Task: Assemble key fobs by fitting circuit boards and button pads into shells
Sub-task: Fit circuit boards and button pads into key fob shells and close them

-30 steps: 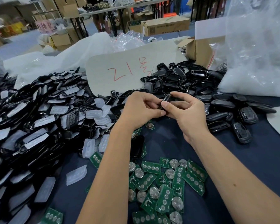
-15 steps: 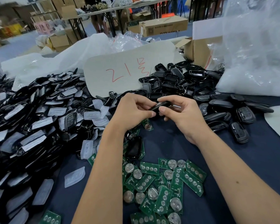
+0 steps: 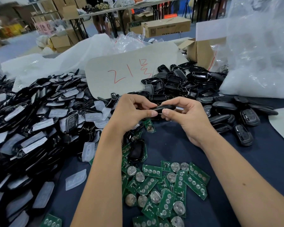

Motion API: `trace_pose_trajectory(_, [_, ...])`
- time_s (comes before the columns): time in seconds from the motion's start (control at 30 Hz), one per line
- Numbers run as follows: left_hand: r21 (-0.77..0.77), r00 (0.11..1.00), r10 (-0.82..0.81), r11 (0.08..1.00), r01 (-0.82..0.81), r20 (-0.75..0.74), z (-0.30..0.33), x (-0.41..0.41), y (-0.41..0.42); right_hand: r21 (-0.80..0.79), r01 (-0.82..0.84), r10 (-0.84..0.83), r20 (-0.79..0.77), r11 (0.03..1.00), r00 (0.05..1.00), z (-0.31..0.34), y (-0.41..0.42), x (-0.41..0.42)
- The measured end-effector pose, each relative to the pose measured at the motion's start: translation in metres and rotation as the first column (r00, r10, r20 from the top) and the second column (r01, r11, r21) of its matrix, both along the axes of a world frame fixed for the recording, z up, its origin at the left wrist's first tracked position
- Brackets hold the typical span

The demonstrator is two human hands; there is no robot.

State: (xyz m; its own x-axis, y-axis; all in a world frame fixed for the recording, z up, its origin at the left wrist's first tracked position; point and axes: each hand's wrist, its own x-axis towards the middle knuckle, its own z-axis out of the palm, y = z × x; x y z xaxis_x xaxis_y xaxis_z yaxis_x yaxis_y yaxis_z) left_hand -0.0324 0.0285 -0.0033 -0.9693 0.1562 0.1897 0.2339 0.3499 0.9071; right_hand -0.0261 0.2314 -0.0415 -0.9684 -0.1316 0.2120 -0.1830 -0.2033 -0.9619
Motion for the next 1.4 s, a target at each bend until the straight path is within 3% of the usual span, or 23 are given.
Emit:
trace_pose_trajectory(0.2, [0.025,0.998,-0.049,0.999,0.048,0.026,0.001,0.001,-0.005,0.016,-0.05,0.05,0.001,0.999,0.999,0.004,0.001,0.003])
trace_pose_trajectory(0.43, [0.193,0.998,-0.07,0.979,0.069,0.001,0.0,0.003,0.005,-0.16,-0.049,0.06,0.061,0.986,0.996,0.007,0.003,0.005])
trace_pose_trajectory(0.97, [0.295,1.0,-0.016,0.955,0.016,-0.001,-0.001,0.002,0.019,-0.289,-0.017,0.051,0.11,0.957,0.993,0.007,0.002,0.001])
trace_pose_trajectory(1.17, [0.329,0.996,-0.048,0.944,0.019,0.081,-0.005,0.003,0.019,-0.27,-0.032,0.054,0.074,0.962,0.996,0.005,0.003,0.001])
trace_pose_trajectory(1.4, [0.34,0.998,-0.069,0.938,0.064,0.004,-0.004,0.002,0.017,-0.279,-0.066,0.077,0.027,0.958,0.997,0.007,0.003,0.003])
